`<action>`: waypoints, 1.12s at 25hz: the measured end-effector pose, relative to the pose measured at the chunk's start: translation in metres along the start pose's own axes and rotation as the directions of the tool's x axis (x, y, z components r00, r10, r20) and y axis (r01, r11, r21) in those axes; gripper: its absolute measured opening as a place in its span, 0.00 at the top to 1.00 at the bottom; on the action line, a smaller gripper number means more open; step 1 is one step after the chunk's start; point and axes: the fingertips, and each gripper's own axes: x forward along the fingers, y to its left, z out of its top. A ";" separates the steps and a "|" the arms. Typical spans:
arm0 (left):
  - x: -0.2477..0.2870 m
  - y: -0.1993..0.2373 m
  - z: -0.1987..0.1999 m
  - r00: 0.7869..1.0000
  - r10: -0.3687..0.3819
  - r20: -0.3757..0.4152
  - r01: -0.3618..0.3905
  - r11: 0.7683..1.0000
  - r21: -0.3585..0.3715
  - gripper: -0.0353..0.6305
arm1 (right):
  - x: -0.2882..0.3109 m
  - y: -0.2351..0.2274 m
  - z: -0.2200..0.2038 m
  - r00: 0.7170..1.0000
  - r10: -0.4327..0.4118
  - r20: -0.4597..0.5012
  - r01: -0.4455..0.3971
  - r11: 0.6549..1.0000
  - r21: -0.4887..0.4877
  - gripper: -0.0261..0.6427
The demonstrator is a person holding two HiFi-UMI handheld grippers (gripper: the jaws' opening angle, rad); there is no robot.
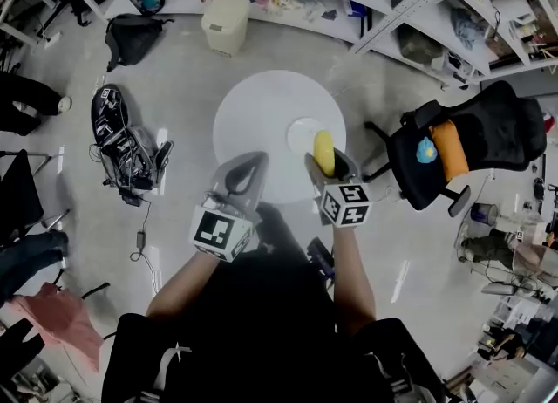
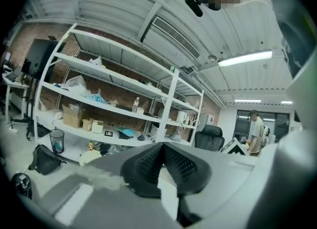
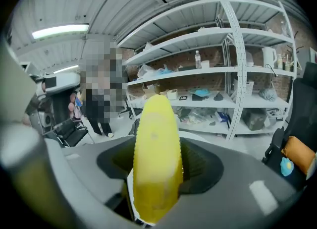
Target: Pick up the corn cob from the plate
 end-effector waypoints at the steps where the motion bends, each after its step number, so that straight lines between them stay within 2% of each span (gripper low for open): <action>1: -0.001 -0.001 0.003 1.000 -0.002 0.003 0.002 1.000 0.004 0.94 | -0.004 0.002 0.006 1.000 -0.003 0.019 0.003 1.000 0.007 0.57; 6: -0.008 -0.004 0.013 1.000 -0.008 0.021 0.008 1.000 0.013 0.94 | -0.024 0.015 0.032 0.994 -0.009 0.108 0.004 0.999 0.038 0.57; 11: -0.011 -0.009 0.021 0.999 -0.022 0.035 0.021 0.999 0.028 0.94 | -0.046 0.028 0.058 0.982 -0.008 0.189 0.003 1.000 0.029 0.57; 28: -0.020 -0.026 0.039 0.995 -0.063 0.083 0.059 0.997 0.058 0.94 | -0.119 0.058 0.104 0.915 -0.012 0.403 -0.009 0.999 0.050 0.57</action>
